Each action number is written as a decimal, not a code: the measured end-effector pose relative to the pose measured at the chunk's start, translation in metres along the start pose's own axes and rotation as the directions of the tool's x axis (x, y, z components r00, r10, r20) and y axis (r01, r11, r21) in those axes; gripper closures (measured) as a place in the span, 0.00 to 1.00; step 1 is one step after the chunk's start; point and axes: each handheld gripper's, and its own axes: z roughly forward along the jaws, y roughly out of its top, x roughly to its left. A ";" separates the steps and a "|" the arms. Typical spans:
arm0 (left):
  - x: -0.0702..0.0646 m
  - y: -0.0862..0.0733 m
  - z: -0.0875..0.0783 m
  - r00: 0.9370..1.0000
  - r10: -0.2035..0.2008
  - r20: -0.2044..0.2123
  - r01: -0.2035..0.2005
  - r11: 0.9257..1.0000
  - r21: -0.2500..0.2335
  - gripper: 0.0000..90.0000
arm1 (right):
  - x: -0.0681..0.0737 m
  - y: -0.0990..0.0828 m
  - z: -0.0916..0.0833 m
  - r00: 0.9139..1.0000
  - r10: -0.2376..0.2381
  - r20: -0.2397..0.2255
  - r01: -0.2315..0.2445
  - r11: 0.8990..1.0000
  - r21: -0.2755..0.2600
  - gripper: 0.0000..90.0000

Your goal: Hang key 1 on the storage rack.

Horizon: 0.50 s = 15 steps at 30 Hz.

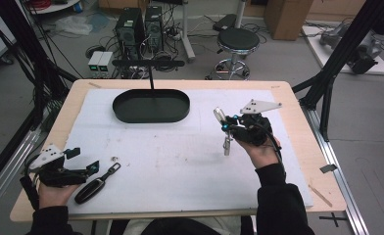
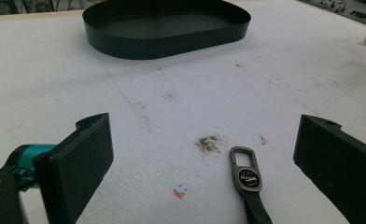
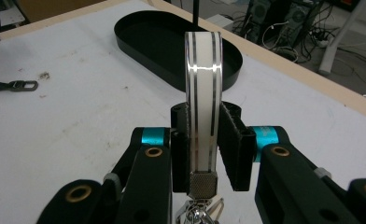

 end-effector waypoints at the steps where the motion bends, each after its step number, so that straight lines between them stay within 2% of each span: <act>1: 0.000 0.000 0.000 1.000 -0.001 0.002 0.001 1.000 -0.001 0.06 | 0.000 0.005 0.002 1.000 -0.014 -0.008 0.014 1.000 -0.003 0.84; 10: 0.000 0.000 0.001 1.000 0.001 0.010 -0.001 1.000 -0.005 0.06 | -0.003 0.039 0.018 0.998 -0.064 -0.024 0.065 0.998 0.017 0.84; 15: 0.000 0.000 0.002 1.000 0.003 0.021 -0.003 1.000 -0.003 0.06 | -0.012 0.048 0.029 0.997 -0.059 -0.047 0.060 0.998 0.014 0.84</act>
